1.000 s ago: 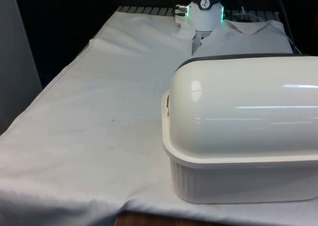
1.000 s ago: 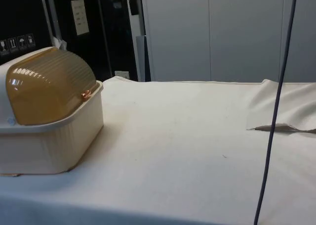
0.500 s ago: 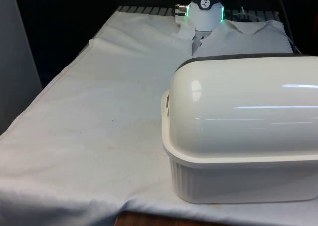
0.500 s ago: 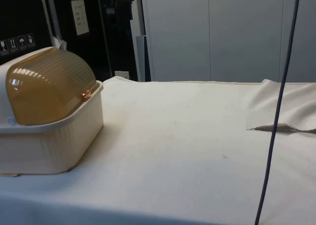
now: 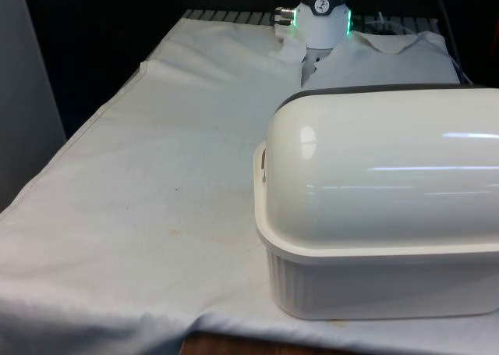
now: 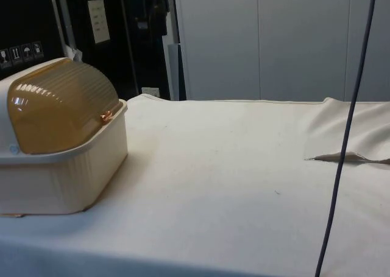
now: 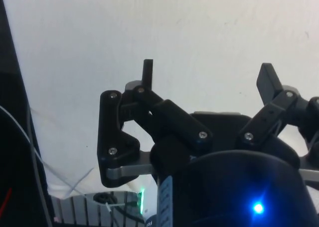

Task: Open the lid, then close it.

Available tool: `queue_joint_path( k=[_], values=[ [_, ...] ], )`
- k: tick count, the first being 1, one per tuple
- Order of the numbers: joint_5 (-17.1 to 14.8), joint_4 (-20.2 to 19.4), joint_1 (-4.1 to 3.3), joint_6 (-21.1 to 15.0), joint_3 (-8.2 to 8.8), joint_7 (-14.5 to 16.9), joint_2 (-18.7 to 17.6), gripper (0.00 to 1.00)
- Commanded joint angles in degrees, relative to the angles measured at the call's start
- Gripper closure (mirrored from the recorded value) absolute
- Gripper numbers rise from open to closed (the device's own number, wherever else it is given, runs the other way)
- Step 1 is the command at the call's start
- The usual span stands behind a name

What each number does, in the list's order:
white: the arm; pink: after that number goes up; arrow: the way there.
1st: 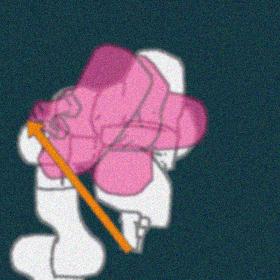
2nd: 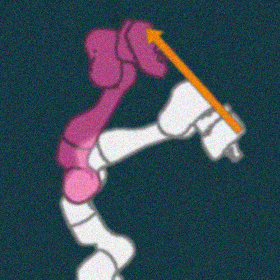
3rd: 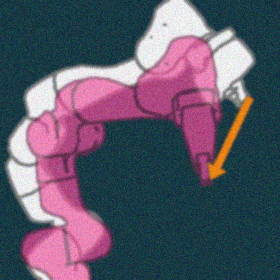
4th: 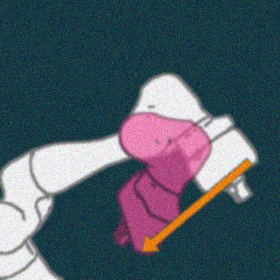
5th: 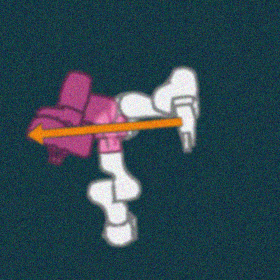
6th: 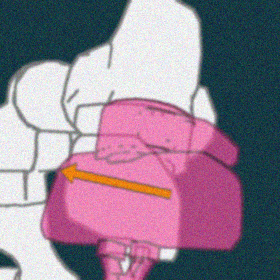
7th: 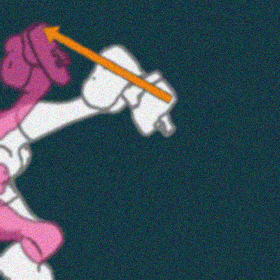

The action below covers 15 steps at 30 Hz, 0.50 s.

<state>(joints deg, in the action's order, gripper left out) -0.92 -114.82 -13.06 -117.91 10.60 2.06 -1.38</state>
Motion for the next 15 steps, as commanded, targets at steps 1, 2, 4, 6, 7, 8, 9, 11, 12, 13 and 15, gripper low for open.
queue_joint_path(
  k=[1, 2, 4, 6, 7, 8, 9, 11, 12, 13, 15],
  values=[
    [0.2, -1.1, 0.00, -1.5, 0.00, 0.4, 0.6, 0.00],
    [0.2, -2.1, 0.00, -2.5, 0.00, 0.7, 0.8, 0.00],
    [0.0, -2.1, 0.06, -2.1, 0.00, 0.9, 0.6, 0.00],
    [0.2, -3.5, 0.00, -4.2, -0.06, 1.3, 1.0, 0.00],
    [0.2, -3.9, -0.06, -4.8, -0.11, 1.3, 1.0, 0.00],
    [0.2, -4.2, -0.11, -5.4, -0.17, 1.4, 1.0, 0.00],
    [0.2, -4.5, -0.11, -6.0, -0.23, 1.5, 1.0, 0.00],
    [0.1, -5.1, -0.11, -7.2, -0.40, 1.5, 0.9, 0.00],
    [0.1, -5.6, -0.17, -8.4, -0.63, 1.5, 0.7, 0.00],
    [0.1, -5.8, -0.17, -9.0, -0.80, 1.5, 0.6, 0.00],
    [0.1, -6.1, -0.23, -9.7, -0.97, 1.4, 0.4, 0.00]
  ],
)
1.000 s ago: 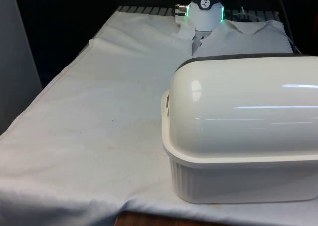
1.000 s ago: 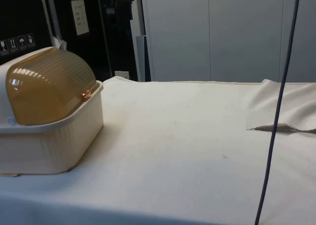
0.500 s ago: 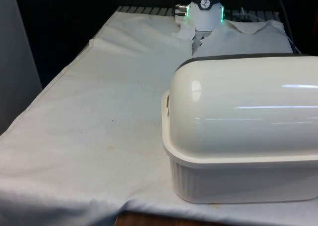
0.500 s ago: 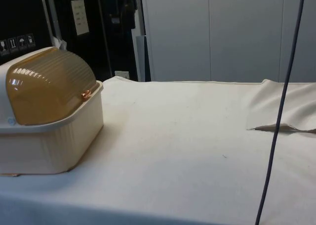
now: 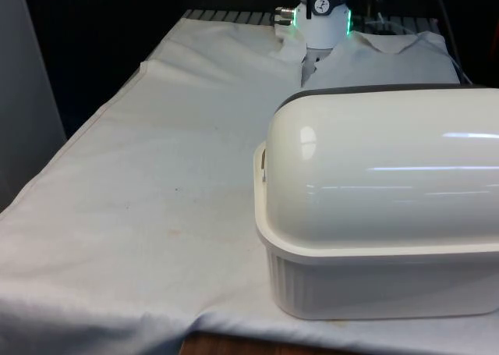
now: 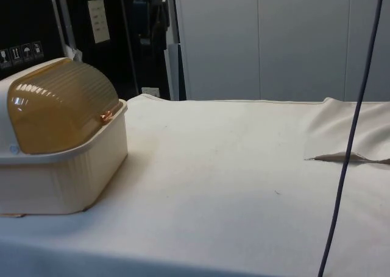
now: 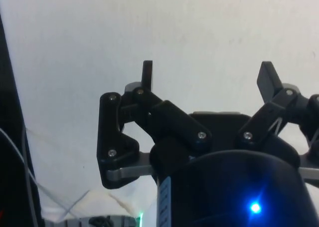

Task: Open the lid, then close it.

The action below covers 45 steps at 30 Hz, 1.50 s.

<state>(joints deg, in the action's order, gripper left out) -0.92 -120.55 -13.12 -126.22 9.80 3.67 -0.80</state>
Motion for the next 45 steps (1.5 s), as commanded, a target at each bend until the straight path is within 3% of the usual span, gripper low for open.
queue_joint_path(
  k=[1, 7, 8, 10, 16, 17, 24, 32, 38, 40, 45],
  values=[
    [0.1, -0.5, -0.17, -1.9, -0.34, -0.3, -0.3, 0.00],
    [0.6, -0.9, -0.34, -5.4, -1.66, -1.7, -2.1, 0.00],
    [0.1, -1.0, -0.11, -4.6, -1.55, -0.8, -1.8, 0.00],
    [1.1, -0.8, -0.40, -6.8, -2.23, -2.6, -3.1, 0.00],
    [1.5, -0.1, -0.52, -8.9, -3.15, -4.5, -5.2, 0.00],
    [0.9, -0.4, -0.29, -8.5, -3.21, -3.7, -4.8, 0.00],
    [1.5, 0.9, -0.80, -11.2, -4.30, -6.5, -8.0, 0.00],
    [1.0, 0.8, -0.69, -12.8, -4.70, -6.3, -9.3, 0.00],
    [1.1, -0.3, -0.52, -17.8, -4.53, -6.1, -11.0, 0.00],
    [1.0, -0.1, -0.57, -17.1, -4.58, -6.1, -11.2, 0.00],
    [0.7, -0.6, -0.29, -20.1, -4.58, -5.1, -12.1, 0.00]
  ],
)
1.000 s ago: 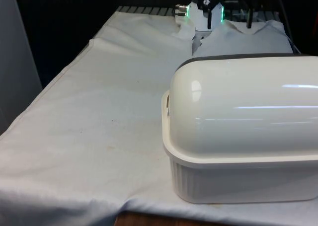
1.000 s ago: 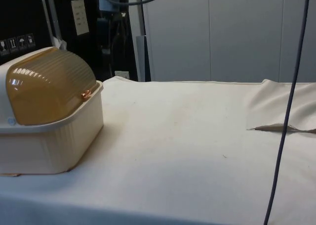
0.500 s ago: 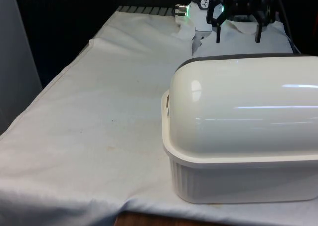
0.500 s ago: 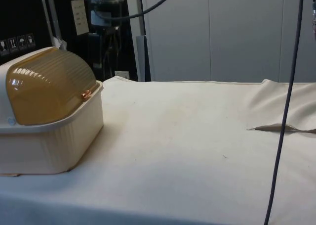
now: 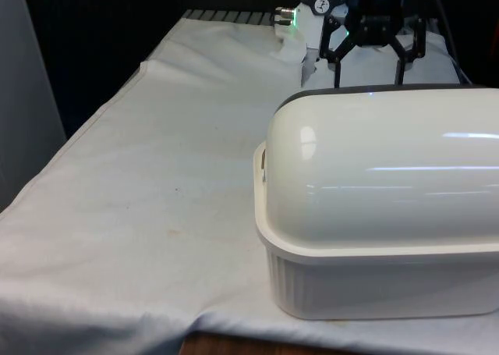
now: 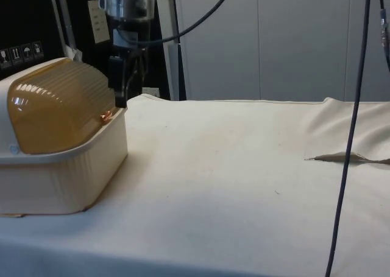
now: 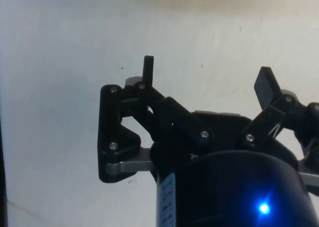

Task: Open the lid, then close it.

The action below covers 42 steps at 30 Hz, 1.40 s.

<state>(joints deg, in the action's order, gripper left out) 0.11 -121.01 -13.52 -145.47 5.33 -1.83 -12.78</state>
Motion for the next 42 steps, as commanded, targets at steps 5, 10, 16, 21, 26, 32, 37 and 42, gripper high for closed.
queue_joint_path(
  k=[5, 10, 16, 21, 26, 32, 37, 42],
  values=[
    [-0.8, 0.2, 0.29, -2.4, -0.29, 1.4, -1.1, 0.00],
    [-1.0, 0.2, 0.57, -4.8, -0.29, 2.5, -2.3, 0.00],
    [-0.7, 0.3, 0.69, -6.0, 0.00, 2.9, -3.1, 0.00],
    [-0.1, 0.3, 0.57, -5.6, 0.63, 2.5, -3.3, 0.00],
    [-0.3, 1.0, 0.97, -6.8, 0.86, 3.2, -4.2, 0.00],
    [-0.5, 1.5, 1.03, -8.1, 1.15, 3.4, -5.1, 0.00],
    [-0.9, 2.1, 1.38, -9.3, 1.09, 3.6, -6.1, 0.00],
    [-0.9, 2.3, 1.60, -9.6, 1.03, 3.7, -6.6, 0.09]
  ],
)
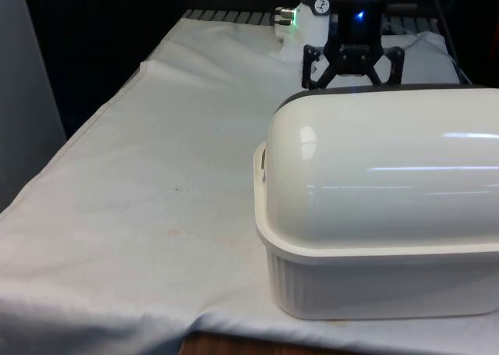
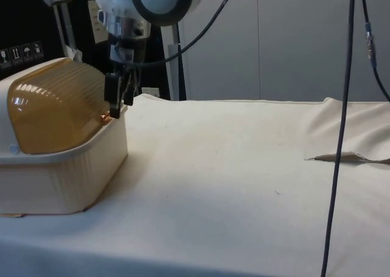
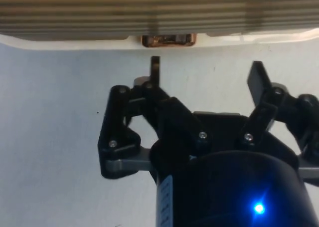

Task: Open the lid, then close it.

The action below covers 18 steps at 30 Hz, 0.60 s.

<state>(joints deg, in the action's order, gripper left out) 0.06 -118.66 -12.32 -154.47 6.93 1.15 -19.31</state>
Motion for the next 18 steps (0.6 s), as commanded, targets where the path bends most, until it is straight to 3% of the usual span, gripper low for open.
queue_joint_path(
  k=[1, 3, 5, 6, 7, 13, 14, 15, 18],
  values=[
    [-0.9, 0.0, 0.40, -0.6, -0.57, 0.7, -0.1, 0.14],
    [-0.9, 0.0, 0.46, -0.6, -0.57, 0.7, -0.2, 0.25],
    [-0.9, 0.1, 0.52, -0.6, -0.63, 0.7, -0.2, 0.43],
    [-0.1, 0.1, 0.06, -0.1, 0.00, 0.0, -0.1, 0.48],
    [-0.9, 0.1, 0.52, -0.6, -0.63, 0.7, -0.2, 0.48],
    [-1.0, 0.1, 0.52, -0.7, -0.63, 0.7, -0.3, 0.81],
    [-0.1, 0.1, 0.11, -0.1, 0.00, 0.0, -0.2, 0.86],
    [-0.9, 0.1, 0.52, -0.7, -0.63, 0.7, -0.3, 0.86],
    [-0.4, 0.1, -0.06, -0.5, -0.52, -0.1, -0.2, 1.00]
  ],
)
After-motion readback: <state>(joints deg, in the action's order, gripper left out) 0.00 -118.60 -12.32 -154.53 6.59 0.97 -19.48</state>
